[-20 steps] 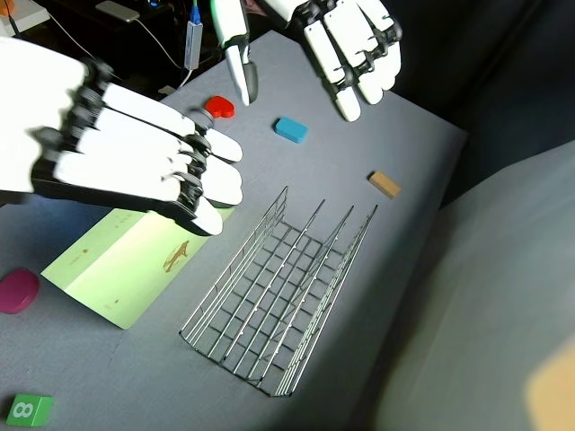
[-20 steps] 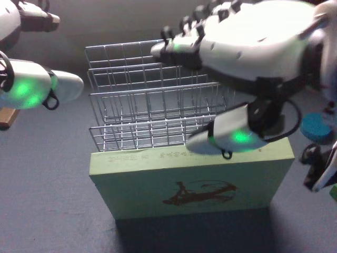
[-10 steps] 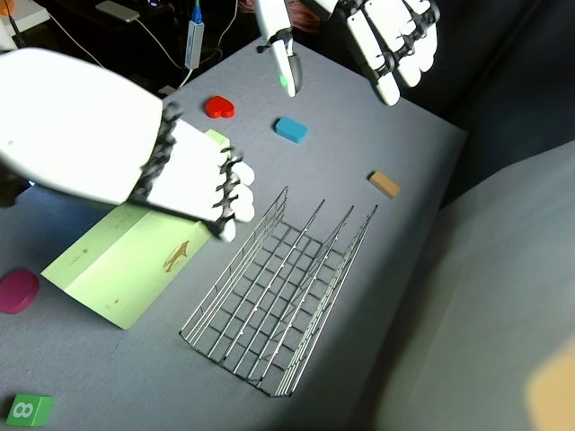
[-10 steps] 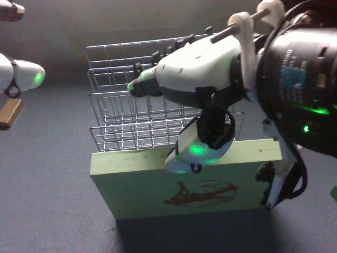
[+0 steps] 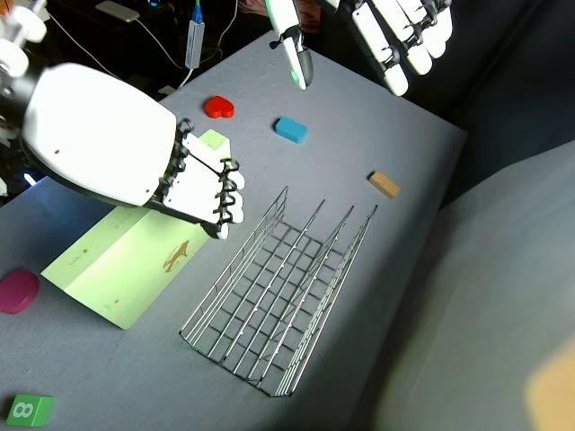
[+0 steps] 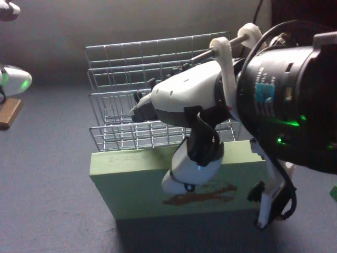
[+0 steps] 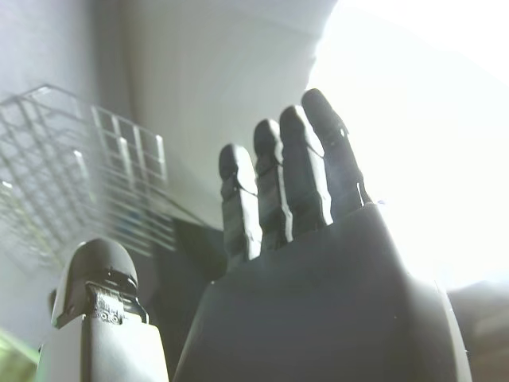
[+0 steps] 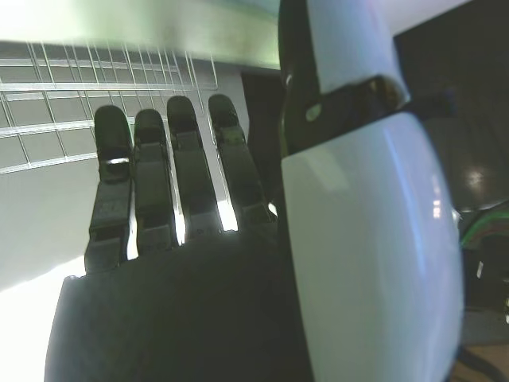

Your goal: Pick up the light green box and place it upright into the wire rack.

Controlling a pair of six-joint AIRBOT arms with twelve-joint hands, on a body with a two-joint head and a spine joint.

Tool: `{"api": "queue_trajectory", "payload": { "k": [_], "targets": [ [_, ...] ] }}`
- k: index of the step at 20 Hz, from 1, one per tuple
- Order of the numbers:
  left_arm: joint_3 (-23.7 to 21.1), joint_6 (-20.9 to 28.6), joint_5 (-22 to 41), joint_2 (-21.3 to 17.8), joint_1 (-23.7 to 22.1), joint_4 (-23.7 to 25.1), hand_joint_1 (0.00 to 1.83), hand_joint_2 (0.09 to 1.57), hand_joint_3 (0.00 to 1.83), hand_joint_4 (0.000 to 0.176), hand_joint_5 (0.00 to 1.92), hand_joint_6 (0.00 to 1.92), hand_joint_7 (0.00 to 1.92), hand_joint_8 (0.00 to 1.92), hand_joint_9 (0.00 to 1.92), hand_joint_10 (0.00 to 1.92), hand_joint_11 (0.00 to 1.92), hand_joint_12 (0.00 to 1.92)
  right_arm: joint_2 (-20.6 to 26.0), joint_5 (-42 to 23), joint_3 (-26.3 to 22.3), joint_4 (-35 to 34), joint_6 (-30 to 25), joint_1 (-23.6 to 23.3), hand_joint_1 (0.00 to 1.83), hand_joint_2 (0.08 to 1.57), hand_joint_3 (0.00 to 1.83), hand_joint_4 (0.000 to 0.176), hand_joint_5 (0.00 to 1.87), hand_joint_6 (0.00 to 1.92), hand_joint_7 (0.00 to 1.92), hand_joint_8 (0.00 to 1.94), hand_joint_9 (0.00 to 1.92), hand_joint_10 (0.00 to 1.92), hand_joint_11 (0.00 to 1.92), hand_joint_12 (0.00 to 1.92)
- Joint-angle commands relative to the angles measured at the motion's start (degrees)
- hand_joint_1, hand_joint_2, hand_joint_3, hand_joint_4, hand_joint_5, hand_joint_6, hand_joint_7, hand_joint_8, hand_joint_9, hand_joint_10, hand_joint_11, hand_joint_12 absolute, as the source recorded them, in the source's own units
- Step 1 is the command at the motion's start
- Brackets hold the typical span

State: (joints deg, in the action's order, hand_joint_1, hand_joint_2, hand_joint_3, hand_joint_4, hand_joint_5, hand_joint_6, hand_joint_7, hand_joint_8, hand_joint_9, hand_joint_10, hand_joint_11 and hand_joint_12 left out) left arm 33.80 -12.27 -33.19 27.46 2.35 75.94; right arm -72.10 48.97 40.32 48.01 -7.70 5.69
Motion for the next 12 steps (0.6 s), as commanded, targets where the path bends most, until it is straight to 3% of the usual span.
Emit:
{"api": "queue_trajectory", "payload": {
  "k": [1, 4, 8, 9, 12],
  "targets": [
    [0.32, -2.37, 1.66, -0.17, -1.01, 2.49, 0.21, 1.14, 0.00, 0.062, 0.34, 0.00, 0.26, 0.00, 0.21, 0.01, 0.00, 0.65, -0.10, -1.94, 0.06, 2.85, -0.35, -0.15, 0.93, 0.99, 0.00, 0.025, 0.17, 0.00, 0.19, 0.00, 0.12, 0.00, 0.00, 0.75],
    [0.35, -8.03, 2.31, -0.17, -1.02, -1.21, 0.21, 1.14, 0.00, 0.059, 0.34, 0.00, 0.27, 0.00, 0.21, 0.00, 0.00, 0.66, -0.25, -1.82, 0.14, 3.02, -0.67, 0.62, 0.94, 0.99, 0.00, 0.018, 0.22, 0.01, 0.25, 0.01, 0.17, 0.01, 0.00, 0.79],
    [0.59, -8.75, 2.82, -0.17, -1.04, -1.31, 0.26, 1.12, 0.00, 0.056, 0.34, 0.00, 0.28, 0.01, 0.21, 0.00, 0.00, 0.65, -0.24, -1.74, 0.14, 3.79, -0.62, 0.82, 0.96, 1.01, 0.00, 0.000, 0.31, 0.02, 0.31, 0.01, 0.22, 0.01, 0.00, 0.85],
    [0.62, -8.75, 2.71, -0.17, -1.09, -1.37, 0.24, 1.13, 0.00, 0.056, 0.34, 0.00, 0.28, 0.00, 0.21, 0.00, 0.00, 0.66, -0.24, -1.51, 0.14, 3.80, -0.41, 0.82, 1.00, 1.03, 0.00, 0.000, 0.43, 0.02, 0.43, 0.01, 0.35, 0.02, 0.00, 1.05],
    [0.51, -12.14, 2.47, -0.17, -1.19, -2.87, 0.21, 1.14, 0.01, 0.056, 0.34, 0.00, 0.28, 0.00, 0.21, 0.00, 0.00, 0.66, -0.23, -0.74, 0.13, 3.79, -0.20, 0.88, 1.04, 1.06, 0.00, 0.000, 0.54, 0.02, 0.58, 0.01, 0.47, 0.03, 0.08, 1.18]
  ]
}}
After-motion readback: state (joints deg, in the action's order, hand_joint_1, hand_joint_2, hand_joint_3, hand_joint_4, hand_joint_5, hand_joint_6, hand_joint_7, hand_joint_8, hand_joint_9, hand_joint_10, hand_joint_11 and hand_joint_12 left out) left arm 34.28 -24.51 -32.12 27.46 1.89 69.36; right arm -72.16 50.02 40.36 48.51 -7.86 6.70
